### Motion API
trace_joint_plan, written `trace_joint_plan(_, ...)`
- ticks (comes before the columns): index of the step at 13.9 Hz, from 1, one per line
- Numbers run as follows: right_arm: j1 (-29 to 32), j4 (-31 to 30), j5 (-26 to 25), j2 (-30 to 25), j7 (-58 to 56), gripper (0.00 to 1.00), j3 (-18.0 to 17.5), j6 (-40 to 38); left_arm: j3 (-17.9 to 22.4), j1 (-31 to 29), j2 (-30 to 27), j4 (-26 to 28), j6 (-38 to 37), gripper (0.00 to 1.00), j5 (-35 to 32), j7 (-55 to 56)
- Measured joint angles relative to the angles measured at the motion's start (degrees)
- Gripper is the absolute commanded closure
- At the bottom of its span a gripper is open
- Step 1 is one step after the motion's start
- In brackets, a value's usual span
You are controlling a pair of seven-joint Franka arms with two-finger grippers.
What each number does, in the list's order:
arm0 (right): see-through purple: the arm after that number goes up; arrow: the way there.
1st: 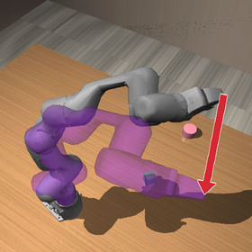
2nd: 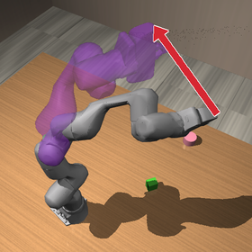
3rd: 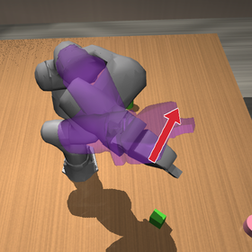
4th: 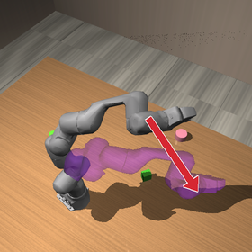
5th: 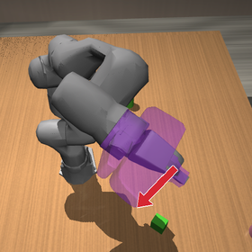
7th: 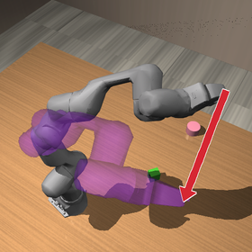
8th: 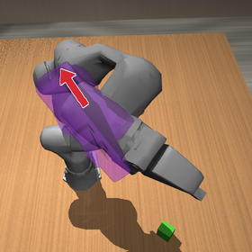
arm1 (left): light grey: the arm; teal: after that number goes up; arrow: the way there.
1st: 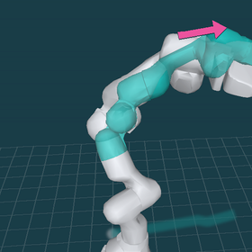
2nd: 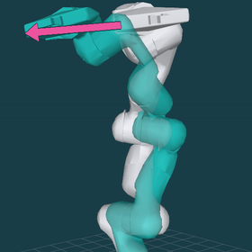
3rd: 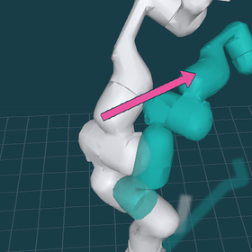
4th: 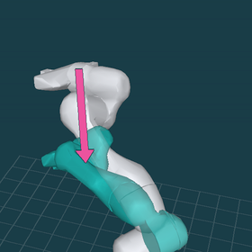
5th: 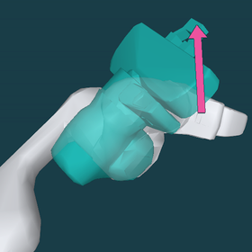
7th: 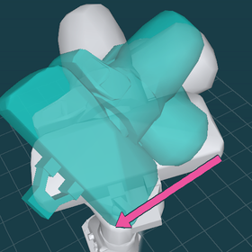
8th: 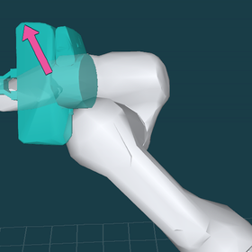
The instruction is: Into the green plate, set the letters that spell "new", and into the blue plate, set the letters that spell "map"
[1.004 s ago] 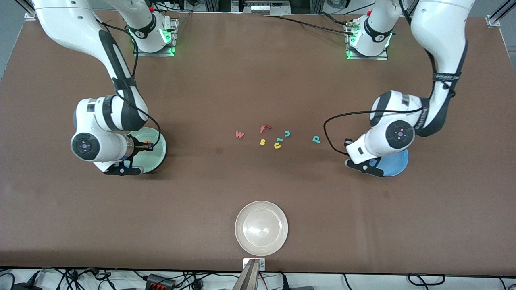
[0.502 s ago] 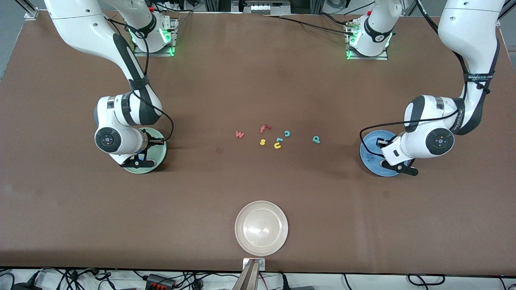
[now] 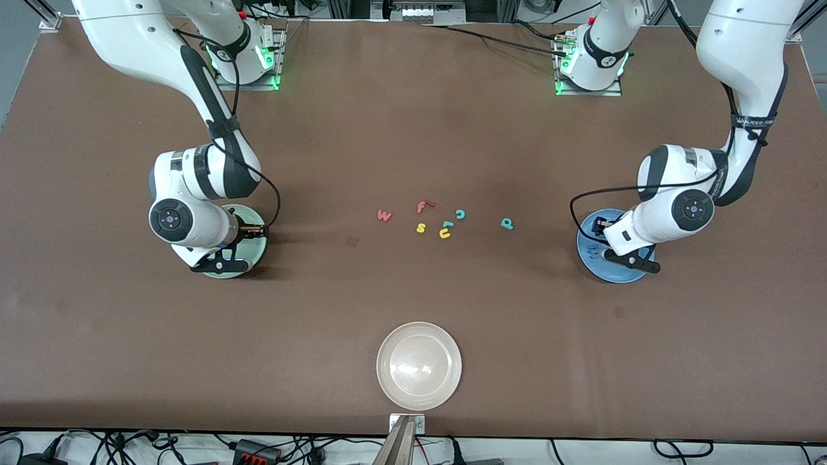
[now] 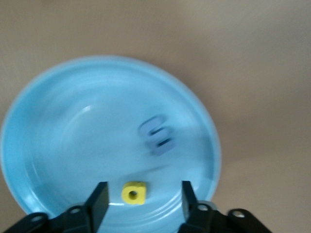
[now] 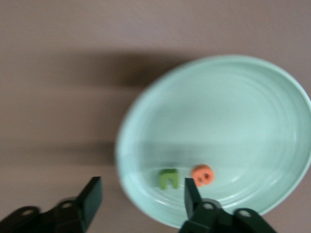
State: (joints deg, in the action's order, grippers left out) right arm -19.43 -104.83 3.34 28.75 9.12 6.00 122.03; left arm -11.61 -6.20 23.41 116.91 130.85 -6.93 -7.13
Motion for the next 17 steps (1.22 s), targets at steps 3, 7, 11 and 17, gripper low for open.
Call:
trace_joint_plan(3,-5.9,3.0,1.6,0.1,0.0,0.0,-1.4,0.4,-2.9,2.1,-2.1,-4.1,-5.1,0.0,0.0,1.8)
trace_joint_plan(7,-15.2,4.7,1.6,2.6,-2.0,0.0,-1.9,1.1,-4.2,10.8,-1.0,-5.0,-5.5,0.03,0.0,13.0)
trace_joint_plan(11,-19.6,8.5,1.6,6.4,-10.9,0.11,-2.0,1.6,-4.3,16.5,3.4,-4.5,1.9,0.05,0.0,16.8)
trace_joint_plan(17,-25.5,11.5,1.6,10.8,-12.8,0.34,-2.1,2.7,-4.1,18.3,7.8,-0.3,12.9,0.05,-5.6,16.7)
